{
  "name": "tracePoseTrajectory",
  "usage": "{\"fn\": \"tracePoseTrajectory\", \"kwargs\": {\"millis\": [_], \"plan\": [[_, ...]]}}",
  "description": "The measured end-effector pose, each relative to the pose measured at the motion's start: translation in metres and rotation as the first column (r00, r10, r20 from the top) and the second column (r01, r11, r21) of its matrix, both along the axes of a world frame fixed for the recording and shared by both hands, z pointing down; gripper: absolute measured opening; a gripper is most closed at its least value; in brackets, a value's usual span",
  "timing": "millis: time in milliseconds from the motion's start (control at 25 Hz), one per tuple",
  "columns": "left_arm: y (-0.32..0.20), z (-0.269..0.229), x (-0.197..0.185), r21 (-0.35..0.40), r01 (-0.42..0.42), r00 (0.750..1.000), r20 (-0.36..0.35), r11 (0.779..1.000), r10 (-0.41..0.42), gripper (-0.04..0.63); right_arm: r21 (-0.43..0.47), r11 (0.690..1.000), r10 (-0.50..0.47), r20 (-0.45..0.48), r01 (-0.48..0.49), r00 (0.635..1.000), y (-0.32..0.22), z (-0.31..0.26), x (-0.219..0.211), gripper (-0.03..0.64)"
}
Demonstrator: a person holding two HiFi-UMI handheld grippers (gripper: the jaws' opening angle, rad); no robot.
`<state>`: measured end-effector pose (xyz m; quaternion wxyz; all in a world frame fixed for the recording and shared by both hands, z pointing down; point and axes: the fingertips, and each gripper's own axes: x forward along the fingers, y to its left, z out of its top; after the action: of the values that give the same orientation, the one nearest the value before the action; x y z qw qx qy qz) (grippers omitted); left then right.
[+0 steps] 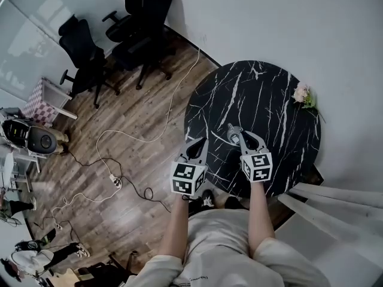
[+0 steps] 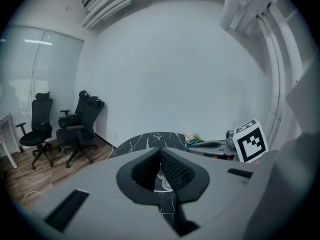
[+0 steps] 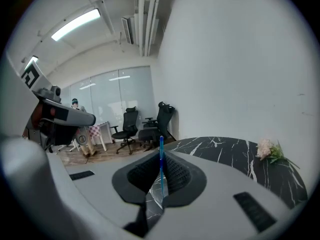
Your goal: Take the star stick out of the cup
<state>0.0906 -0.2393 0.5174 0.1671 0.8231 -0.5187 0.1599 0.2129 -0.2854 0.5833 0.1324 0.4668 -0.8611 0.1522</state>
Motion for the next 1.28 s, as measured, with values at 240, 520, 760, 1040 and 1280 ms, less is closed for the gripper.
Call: {"fn": "tracePoseTrajectory", "kwargs": {"millis": [240, 520, 760, 1040, 1280], "plan": [[0.009, -0.002, -0.012, 0.014, -0.011, 1.0, -0.024, 1.0, 0.011, 0.023, 0.039, 0.996, 0.085, -0.003, -0.085, 0.996, 0.011, -0.001, 0.02, 0.044], [0.016, -0.011, -0.021, 0.033, -0.021, 0.999, -0.039, 0.999, 0.022, 0.023, 0.079, 0.986, 0.147, 0.025, -0.148, 0.989, 0.018, -0.02, 0.02, 0.044], [0.025, -0.01, -0.031, 0.035, -0.028, 0.998, -0.059, 0.999, 0.03, 0.023, 0.114, 0.979, 0.168, 0.023, -0.17, 0.986, 0.029, -0.037, 0.016, 0.044], [0.026, -0.012, -0.023, 0.048, -0.067, 0.994, -0.078, 0.997, 0.071, 0.023, 0.15, 0.97, 0.188, 0.033, -0.191, 0.982, 0.039, -0.054, 0.017, 0.044], [0.029, -0.009, -0.016, 0.047, -0.096, 0.992, -0.076, 0.994, 0.099, 0.023, 0.172, 0.965, 0.194, 0.037, -0.198, 0.98, 0.044, -0.067, 0.016, 0.044]]}}
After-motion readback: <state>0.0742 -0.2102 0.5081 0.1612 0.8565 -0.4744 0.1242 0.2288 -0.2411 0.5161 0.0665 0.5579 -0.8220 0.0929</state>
